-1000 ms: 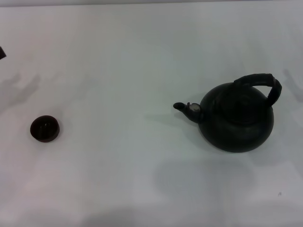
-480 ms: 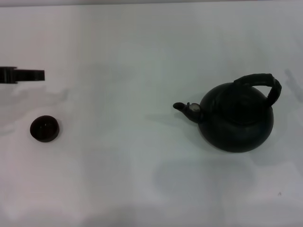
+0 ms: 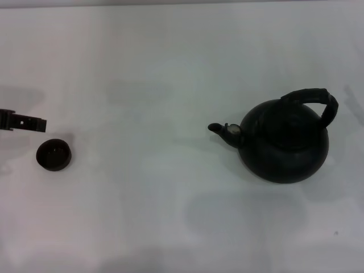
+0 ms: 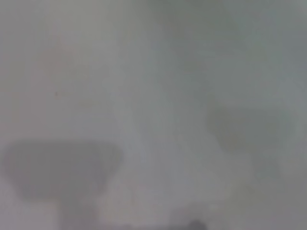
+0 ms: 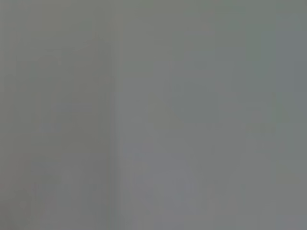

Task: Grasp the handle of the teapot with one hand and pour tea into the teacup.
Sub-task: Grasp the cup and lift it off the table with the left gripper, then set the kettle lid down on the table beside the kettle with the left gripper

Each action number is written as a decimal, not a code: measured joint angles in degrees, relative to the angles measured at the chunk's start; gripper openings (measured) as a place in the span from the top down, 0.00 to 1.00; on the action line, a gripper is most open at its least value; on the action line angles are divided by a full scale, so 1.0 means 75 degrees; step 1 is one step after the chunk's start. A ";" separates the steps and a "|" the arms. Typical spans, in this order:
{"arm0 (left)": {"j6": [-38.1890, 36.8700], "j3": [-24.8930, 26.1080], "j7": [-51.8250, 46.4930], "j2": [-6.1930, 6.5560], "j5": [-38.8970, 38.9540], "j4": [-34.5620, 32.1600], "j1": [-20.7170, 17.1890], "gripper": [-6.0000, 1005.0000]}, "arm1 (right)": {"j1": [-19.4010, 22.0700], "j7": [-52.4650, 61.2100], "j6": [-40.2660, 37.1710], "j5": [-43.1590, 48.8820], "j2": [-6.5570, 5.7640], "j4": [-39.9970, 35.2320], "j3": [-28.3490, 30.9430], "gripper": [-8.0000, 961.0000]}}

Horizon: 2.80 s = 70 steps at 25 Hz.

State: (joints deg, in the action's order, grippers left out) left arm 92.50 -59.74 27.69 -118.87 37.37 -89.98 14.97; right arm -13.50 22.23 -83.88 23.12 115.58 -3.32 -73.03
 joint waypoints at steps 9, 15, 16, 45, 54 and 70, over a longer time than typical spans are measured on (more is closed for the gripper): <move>-0.0327 -0.0823 -0.0174 -0.0023 -0.0718 0.0274 -0.0020 0.12 | 0.0010 0.0011 -0.0019 0.0000 0.0011 0.0010 0.0013 0.09; -0.0749 -0.1283 -0.0244 -0.0019 -0.0699 0.0892 0.0172 0.12 | -0.0005 0.0009 0.0004 -0.0001 0.0011 0.0010 0.0012 0.09; -0.0803 -0.1334 -0.0244 -0.0021 -0.0668 0.0971 0.0222 0.12 | -0.0005 0.0009 0.0005 -0.0003 0.0012 0.0010 0.0011 0.09; -0.0512 -0.1738 -0.0445 -0.0001 -0.1045 0.2607 0.1384 0.13 | 0.0007 -0.0012 0.0053 -0.0108 -0.0013 -0.0030 0.0191 0.09; -0.0571 -0.1770 -0.0496 0.0009 -0.1226 0.2555 0.1434 0.21 | 0.0007 -0.0012 0.0109 -0.0106 -0.0013 0.0006 0.0224 0.09; -0.0717 -0.1820 -0.0438 0.0012 -0.1135 0.2448 0.2459 0.28 | -0.0050 -0.0011 0.0205 -0.0107 0.0000 -0.0055 0.0222 0.09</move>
State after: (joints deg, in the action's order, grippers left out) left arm 87.12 -73.39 24.41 -118.77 28.86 -71.62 33.42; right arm -13.88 22.15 -82.34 22.32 115.58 -3.73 -71.37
